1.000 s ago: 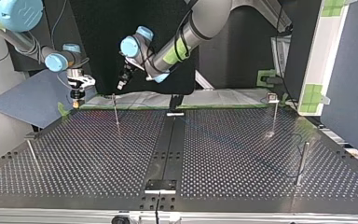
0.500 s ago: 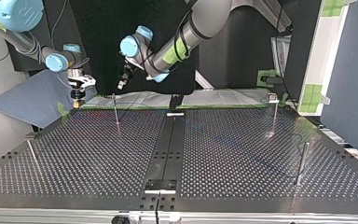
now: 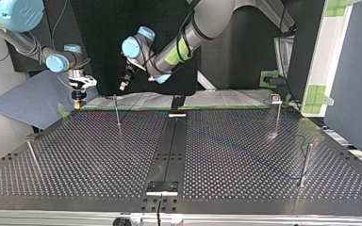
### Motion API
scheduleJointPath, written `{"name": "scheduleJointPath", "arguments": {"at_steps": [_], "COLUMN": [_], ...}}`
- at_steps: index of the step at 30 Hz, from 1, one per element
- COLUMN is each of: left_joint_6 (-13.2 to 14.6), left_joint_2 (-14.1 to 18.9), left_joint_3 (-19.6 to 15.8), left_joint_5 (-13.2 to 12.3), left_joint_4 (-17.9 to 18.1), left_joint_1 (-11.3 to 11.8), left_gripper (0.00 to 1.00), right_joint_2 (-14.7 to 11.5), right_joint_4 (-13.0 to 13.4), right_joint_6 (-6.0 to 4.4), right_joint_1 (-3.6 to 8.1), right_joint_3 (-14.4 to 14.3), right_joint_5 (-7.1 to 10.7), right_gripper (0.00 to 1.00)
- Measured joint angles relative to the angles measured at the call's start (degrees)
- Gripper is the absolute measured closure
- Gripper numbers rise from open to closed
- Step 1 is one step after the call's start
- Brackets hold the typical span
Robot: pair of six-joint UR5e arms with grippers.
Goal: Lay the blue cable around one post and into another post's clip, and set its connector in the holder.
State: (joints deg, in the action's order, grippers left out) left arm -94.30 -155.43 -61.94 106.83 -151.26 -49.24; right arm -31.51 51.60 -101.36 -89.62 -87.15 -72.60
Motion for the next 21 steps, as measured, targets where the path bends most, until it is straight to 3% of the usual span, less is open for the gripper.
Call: {"name": "scheduleJointPath", "arguments": {"at_steps": [7, 16, 21], "left_joint_6": [-0.07, -0.09, -0.09], "left_joint_2": [0.01, 0.00, 0.01], "left_joint_3": [0.00, 0.00, 0.00], "left_joint_5": [0.00, 0.00, 0.03], "left_joint_4": [-0.01, -0.12, -0.26], "left_joint_1": [0.07, 0.24, 0.36], "left_gripper": [0.00, 0.00, 0.00], "right_joint_2": [0.05, 0.06, 0.07], "right_joint_4": [0.07, 0.22, 0.29], "right_joint_6": [0.01, -0.01, -0.07], "right_joint_1": [-0.19, -0.40, -0.49], "right_joint_3": [0.01, 0.14, 0.16], "right_joint_5": [0.68, 4.26, 5.23], "right_gripper": [1.00, 1.00, 1.00]}}
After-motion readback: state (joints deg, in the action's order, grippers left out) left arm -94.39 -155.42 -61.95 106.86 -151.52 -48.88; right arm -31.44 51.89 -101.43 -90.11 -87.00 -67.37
